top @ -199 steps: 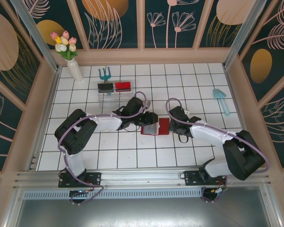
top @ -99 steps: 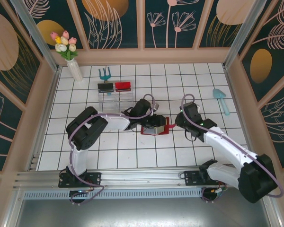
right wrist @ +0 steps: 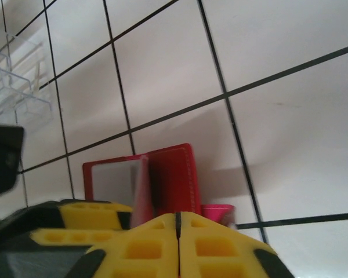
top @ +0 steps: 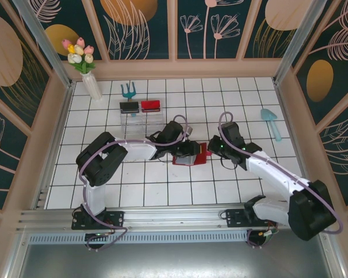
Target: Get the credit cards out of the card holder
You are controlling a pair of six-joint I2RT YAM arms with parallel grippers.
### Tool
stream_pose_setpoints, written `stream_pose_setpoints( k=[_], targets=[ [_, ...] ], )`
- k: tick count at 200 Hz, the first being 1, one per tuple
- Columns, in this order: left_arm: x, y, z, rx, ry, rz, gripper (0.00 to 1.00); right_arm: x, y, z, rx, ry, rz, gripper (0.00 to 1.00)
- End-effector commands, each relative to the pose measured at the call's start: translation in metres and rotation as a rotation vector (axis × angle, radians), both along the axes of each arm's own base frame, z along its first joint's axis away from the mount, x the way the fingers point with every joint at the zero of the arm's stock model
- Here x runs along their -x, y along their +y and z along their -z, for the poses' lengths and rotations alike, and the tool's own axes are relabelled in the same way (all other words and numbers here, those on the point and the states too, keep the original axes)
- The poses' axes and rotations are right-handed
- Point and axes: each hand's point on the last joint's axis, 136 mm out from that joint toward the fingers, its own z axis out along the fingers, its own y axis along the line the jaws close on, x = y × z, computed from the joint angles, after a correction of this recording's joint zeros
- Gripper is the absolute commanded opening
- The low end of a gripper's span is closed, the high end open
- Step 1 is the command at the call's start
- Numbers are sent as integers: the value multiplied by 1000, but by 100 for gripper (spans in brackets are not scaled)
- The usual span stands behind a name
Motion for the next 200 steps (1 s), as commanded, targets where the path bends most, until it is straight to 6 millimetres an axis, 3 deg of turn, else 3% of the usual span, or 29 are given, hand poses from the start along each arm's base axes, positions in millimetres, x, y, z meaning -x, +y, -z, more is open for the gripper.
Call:
stream_pose_setpoints(
  k=[1,42,93,124,140,167,200],
  targets=[
    [10,4,9,-15,14,18,38,-17,20,-13,-79,-17,-22,1],
    [7,8,-3,-14,-21,-2,38,-13,24,26,-55,95,-41,0],
    [-4,25,-23,-59,-78,-65,44,0,1,81,51,221,-6,0],
    [-14,51,-21,-153,-103,-155,48,2,-3,90,74,231,-6,0],
    [-11,71,1,-224,-67,-199,50,1,-2,90,73,229,-10,0],
    [-9,81,22,-288,-32,-216,54,0,-1,90,69,228,-13,0],
    [-11,82,29,-310,-23,-226,61,1,-2,91,70,230,-12,0]
  ],
)
